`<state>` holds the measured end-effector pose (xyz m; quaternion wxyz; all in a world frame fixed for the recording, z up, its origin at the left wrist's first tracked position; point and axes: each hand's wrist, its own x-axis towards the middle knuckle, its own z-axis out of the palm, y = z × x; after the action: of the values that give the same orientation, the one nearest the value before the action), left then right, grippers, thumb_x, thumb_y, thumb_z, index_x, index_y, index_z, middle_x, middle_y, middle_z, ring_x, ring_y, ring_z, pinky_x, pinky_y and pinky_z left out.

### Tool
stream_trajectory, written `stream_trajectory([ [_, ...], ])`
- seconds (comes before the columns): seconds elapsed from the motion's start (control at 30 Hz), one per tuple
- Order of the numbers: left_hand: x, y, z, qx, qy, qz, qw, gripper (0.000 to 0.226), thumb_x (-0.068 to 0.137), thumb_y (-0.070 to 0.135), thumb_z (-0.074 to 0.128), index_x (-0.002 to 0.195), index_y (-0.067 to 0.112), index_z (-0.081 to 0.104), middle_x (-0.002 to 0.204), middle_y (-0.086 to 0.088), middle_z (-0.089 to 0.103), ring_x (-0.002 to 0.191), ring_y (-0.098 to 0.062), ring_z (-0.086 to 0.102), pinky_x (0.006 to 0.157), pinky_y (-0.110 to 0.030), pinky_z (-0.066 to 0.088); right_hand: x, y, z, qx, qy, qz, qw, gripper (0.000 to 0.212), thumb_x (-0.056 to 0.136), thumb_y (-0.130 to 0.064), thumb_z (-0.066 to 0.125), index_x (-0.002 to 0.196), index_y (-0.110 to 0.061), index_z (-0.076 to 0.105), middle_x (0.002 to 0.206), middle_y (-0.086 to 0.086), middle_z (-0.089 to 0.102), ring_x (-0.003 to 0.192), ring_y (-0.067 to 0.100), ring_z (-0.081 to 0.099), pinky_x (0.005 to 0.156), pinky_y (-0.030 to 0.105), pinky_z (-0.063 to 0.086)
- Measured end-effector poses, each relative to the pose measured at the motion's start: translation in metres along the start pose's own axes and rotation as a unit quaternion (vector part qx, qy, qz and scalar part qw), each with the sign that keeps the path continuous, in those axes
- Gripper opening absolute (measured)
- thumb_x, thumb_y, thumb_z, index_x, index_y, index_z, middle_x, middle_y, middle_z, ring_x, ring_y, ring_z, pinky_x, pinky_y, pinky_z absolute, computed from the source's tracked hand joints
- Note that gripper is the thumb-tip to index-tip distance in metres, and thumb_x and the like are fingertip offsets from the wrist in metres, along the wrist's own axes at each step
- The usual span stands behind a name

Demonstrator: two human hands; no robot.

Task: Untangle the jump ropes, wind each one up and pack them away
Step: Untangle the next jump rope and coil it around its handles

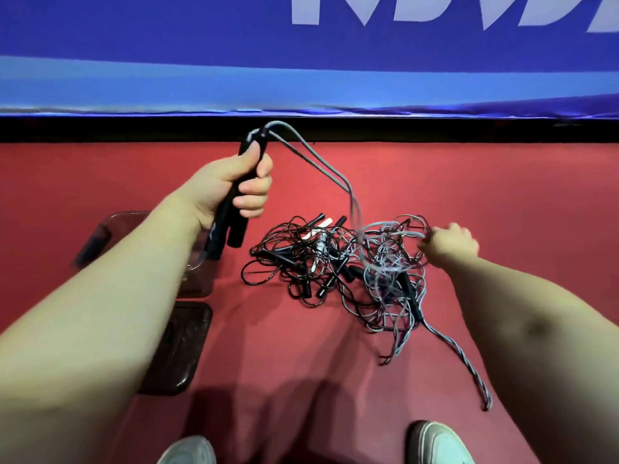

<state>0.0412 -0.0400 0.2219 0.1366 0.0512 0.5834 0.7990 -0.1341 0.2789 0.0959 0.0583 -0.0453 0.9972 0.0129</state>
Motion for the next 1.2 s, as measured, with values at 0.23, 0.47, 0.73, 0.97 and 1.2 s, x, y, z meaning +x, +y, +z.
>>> stream_trajectory([
  [0.23,0.026,-0.008,0.032,0.211,0.068,-0.069,0.973,0.027,0.097,0.031,0.042,0.077,0.013,0.043,0.054,0.004,0.043,0.048,-0.012,0.042,0.045,-0.020,0.038,-0.025,-0.038,-0.024,0.309,-0.328,-0.111,0.886,0.081,0.071,-0.005,0.066,0.143,-0.017,0.032,0.138,0.013,0.042,0.127,0.025,0.038,0.109,0.036,0.030],
  [0.47,0.025,0.039,0.070,0.248,0.050,0.049,0.966,0.028,0.100,0.026,0.037,0.079,0.012,0.048,0.063,0.001,0.044,0.048,-0.011,0.041,0.043,-0.019,0.035,-0.056,-0.129,-0.061,0.501,-0.253,-0.328,0.760,0.038,0.087,-0.006,0.061,0.123,-0.012,0.052,0.121,0.006,0.057,0.104,0.011,0.054,0.092,0.019,0.042],
  [0.73,0.014,0.045,0.053,0.155,0.127,0.096,0.975,0.029,0.102,0.026,0.035,0.077,0.014,0.043,0.058,0.004,0.038,0.042,-0.007,0.032,0.041,-0.017,0.027,-0.036,-0.104,0.003,0.225,-0.159,-0.234,0.932,0.049,0.086,-0.042,0.063,0.125,-0.015,0.052,0.116,0.011,0.048,0.105,0.023,0.046,0.100,0.040,0.042],
  [0.97,0.019,0.037,0.037,0.008,0.228,0.121,0.966,0.030,0.101,0.030,0.039,0.077,0.015,0.044,0.058,0.003,0.041,0.041,-0.007,0.035,0.039,-0.017,0.031,-0.038,-0.071,-0.006,0.584,-0.248,-0.043,0.772,0.029,0.092,-0.045,0.050,0.086,-0.018,0.044,0.067,0.003,0.052,0.030,0.004,0.030,0.033,0.011,0.022],
  [1.2,0.032,-0.017,0.005,-0.114,0.406,0.097,0.902,0.013,0.098,0.020,0.051,0.086,0.015,0.047,0.073,-0.003,0.045,0.045,-0.008,0.048,0.037,-0.016,0.035,-0.053,-0.094,-0.051,0.313,-0.151,-0.335,0.876,0.015,0.096,-0.035,0.050,0.095,-0.024,0.060,0.074,-0.011,0.052,0.071,0.004,0.046,0.058,0.006,0.034],
])
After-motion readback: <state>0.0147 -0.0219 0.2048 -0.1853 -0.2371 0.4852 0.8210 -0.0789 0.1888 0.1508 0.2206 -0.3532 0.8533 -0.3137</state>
